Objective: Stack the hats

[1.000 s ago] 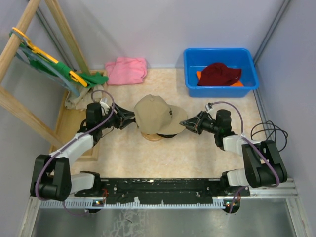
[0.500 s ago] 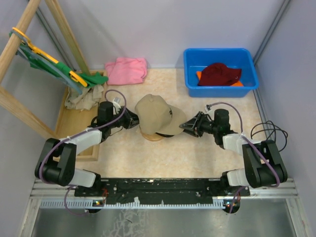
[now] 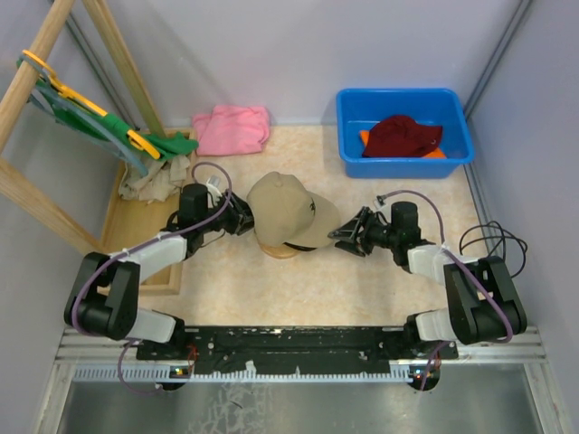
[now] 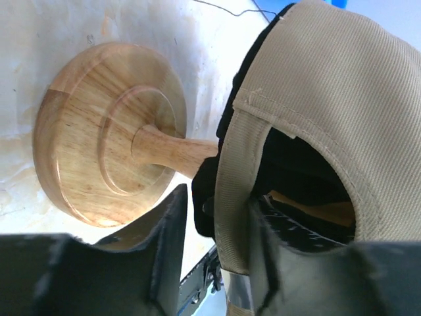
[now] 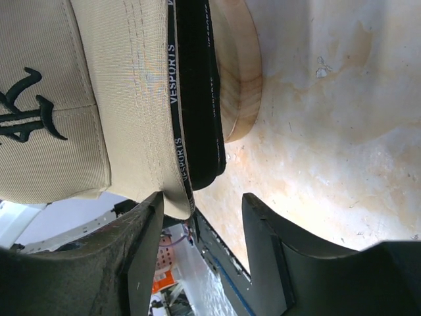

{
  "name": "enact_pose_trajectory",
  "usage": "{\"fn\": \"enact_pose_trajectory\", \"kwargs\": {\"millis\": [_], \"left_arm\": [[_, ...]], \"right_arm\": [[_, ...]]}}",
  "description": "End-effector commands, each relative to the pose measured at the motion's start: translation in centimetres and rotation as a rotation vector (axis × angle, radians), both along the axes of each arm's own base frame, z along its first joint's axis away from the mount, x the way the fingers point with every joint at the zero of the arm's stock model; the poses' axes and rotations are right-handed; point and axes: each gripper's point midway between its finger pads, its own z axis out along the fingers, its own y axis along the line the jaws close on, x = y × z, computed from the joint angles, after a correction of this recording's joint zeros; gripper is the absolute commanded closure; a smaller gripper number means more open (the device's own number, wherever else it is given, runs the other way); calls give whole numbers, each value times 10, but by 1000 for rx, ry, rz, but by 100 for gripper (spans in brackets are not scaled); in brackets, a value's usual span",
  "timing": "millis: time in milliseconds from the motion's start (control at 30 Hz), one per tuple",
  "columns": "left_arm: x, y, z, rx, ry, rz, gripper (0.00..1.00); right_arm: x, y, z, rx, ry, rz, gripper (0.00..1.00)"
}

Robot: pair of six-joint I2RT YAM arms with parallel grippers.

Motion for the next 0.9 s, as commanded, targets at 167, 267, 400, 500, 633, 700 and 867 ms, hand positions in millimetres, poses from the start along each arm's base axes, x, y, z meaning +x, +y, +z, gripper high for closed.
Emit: {"fn": "enact_pose_trajectory", "kwargs": {"millis": [167,267,400,500,633,700,867], "left_arm": [[20,23,30,152,-106,99,39],[21,37,25,192,-92,154,37],[15,44,15,209,-56,169,33],[11,46,11,217,-45,169,32],[7,55,5,273,-17,183,31],[-3,59,-2,308,23,178,33],[-46,75,-35,357,133,194,62]], "right_arm": [[-5,-6,14,-81,-123,22,46],[-12,-8,8,-85,-115,17,46],[-21,-13,1,-123,-107,22,46],[-27,-15,-5,-140,-104,24,46],[-32,-17,-8,-144,-97,18,46],[-31,-18,-6,-152,-105,14,46],[-25,-24,-3,-210,-133,8,45]]}}
